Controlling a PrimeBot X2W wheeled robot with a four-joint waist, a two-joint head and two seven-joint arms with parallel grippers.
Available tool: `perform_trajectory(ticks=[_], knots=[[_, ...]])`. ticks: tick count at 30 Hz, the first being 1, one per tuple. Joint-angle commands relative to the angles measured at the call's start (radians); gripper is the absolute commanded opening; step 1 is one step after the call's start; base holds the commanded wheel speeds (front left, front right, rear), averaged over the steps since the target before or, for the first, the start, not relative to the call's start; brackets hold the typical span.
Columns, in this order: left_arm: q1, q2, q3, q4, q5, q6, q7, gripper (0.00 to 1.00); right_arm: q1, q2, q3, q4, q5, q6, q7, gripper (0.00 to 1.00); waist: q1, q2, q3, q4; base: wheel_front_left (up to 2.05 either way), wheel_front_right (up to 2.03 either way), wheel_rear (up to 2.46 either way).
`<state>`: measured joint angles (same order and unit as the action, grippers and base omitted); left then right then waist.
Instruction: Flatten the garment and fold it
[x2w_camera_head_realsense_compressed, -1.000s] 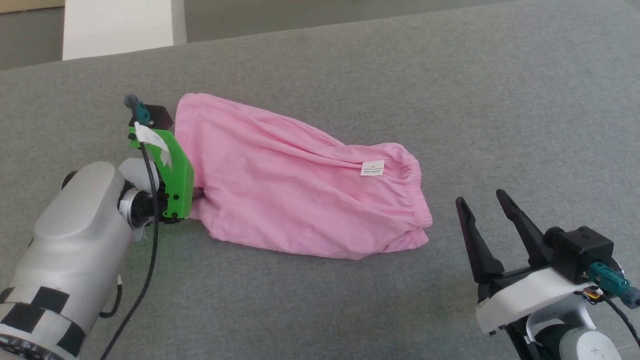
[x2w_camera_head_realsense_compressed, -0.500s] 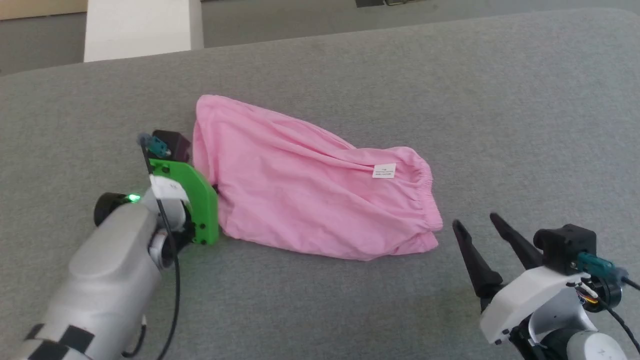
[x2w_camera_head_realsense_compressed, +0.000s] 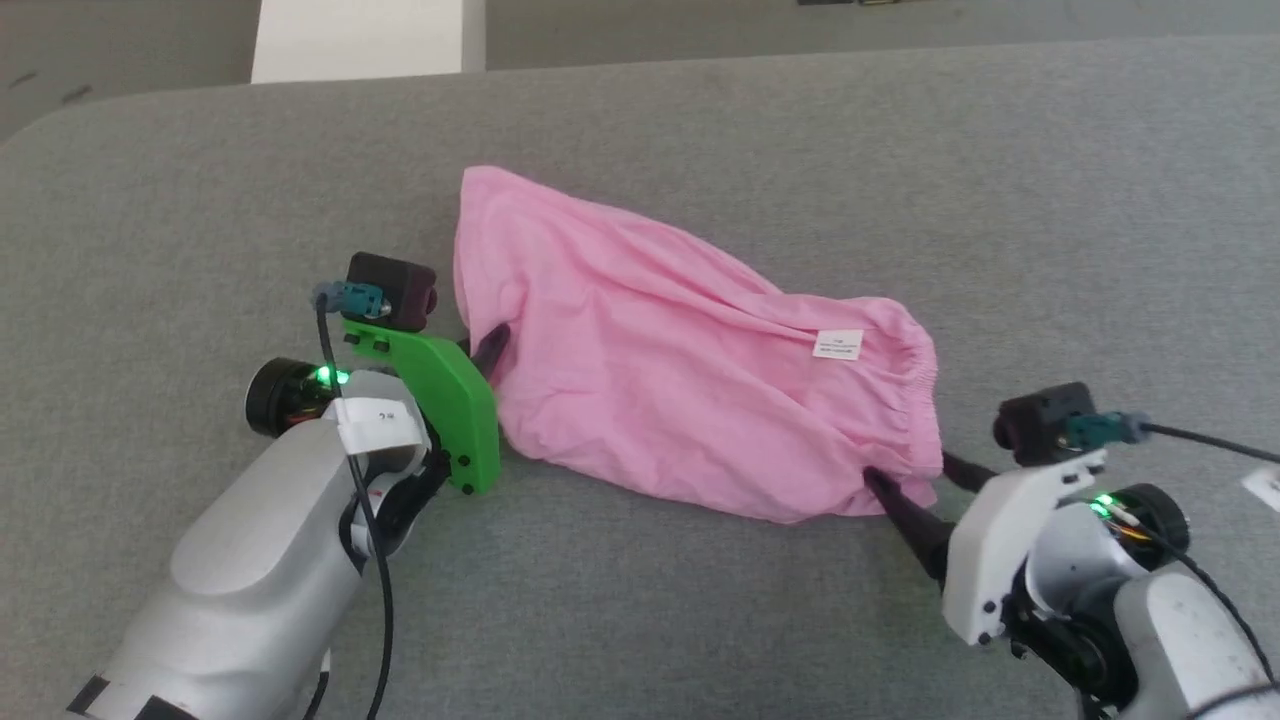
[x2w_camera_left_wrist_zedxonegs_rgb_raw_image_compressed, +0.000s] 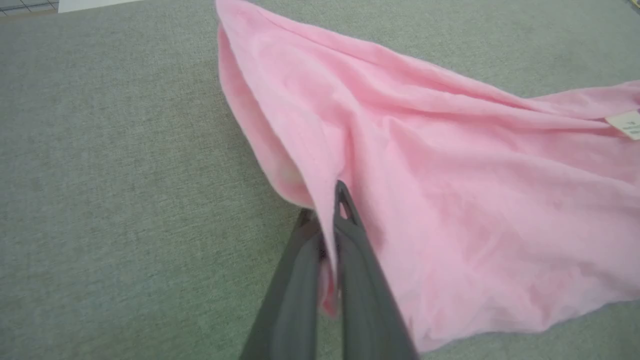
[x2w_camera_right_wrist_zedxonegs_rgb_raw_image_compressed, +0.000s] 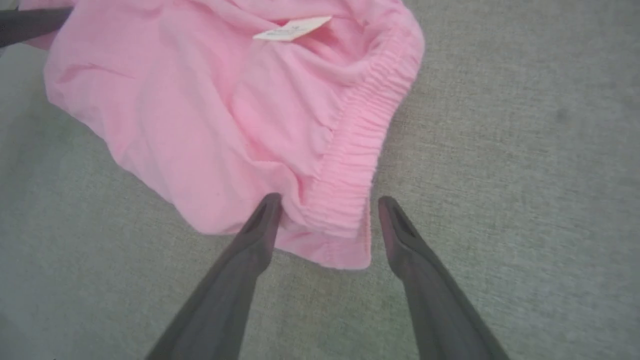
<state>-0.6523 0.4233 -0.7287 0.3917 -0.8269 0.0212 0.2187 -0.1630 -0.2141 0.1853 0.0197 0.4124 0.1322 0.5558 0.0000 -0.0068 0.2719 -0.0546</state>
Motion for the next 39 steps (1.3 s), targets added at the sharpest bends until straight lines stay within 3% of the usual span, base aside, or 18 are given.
perform_trajectory(ticks=[1, 8, 9, 10, 11, 16, 24, 32, 39], knots=[[0.020, 0.010, 0.002, -0.017, 0.013, 0.008, -0.003, 0.00, -0.029, -0.007, 0.014, 0.032, 0.016, -0.002, 0.018, 1.00, 0.0000, 0.0068, 0.017, 0.018, 0.00, 0.00, 0.00], [0.039, 0.024, -0.002, -0.065, 0.008, 0.014, 0.006, 0.00, -0.093, -0.013, 0.095, 0.193, 0.095, -0.002, 0.105, 1.00, 0.0000, 0.0068, 0.029, 0.035, 0.00, 0.00, 0.00], [0.041, 0.026, -0.002, -0.068, 0.007, 0.015, 0.005, 0.00, -0.097, -0.014, 0.107, 0.213, 0.108, -0.002, 0.124, 0.75, 0.0000, 0.0068, 0.029, 0.037, 0.00, 0.00, 0.00], [0.043, 0.027, -0.002, -0.070, 0.006, 0.015, 0.005, 0.00, -0.101, -0.016, 0.115, 0.224, 0.118, -0.002, 0.135, 0.24, 0.0000, 0.0068, 0.028, 0.037, 0.00, 0.00, 0.00], [0.047, 0.028, -0.002, -0.072, 0.004, 0.015, 0.004, 0.00, -0.105, -0.017, 0.125, 0.234, 0.133, -0.002, 0.144, 0.00, 0.0000, 0.0068, 0.026, 0.038, 0.00, 0.00, 0.00], [0.071, 0.038, -0.004, -0.072, -0.002, 0.016, -0.001, 0.00, -0.127, -0.029, 0.156, 0.244, 0.176, -0.002, 0.150, 0.00, 0.0000, 0.0068, 0.002, 0.026, 0.00, 0.00, 0.00], [0.141, 0.066, -0.004, -0.106, 0.000, 0.040, -0.034, 0.00, -0.142, -0.077, 0.146, 0.184, 0.186, -0.002, 0.072, 0.00, 0.0000, 0.0068, -0.084, 0.016, 0.00, 0.00, 0.00], [0.319, 0.102, -0.011, -0.221, -0.034, 0.117, -0.038, 0.00, -0.027, -0.124, 0.113, 0.108, 0.193, -0.002, 0.121, 0.00, 0.0000, 0.0068, -0.182, 0.020, 0.00, 0.00, 0.00], [0.509, 0.107, -0.001, -0.292, -0.107, 0.193, -0.050, 0.00, 0.099, -0.127, 0.085, 0.093, 0.191, -0.002, 0.150, 0.00, 0.0000, 0.0068, -0.218, 0.015, 0.00, 0.00, 0.00]])
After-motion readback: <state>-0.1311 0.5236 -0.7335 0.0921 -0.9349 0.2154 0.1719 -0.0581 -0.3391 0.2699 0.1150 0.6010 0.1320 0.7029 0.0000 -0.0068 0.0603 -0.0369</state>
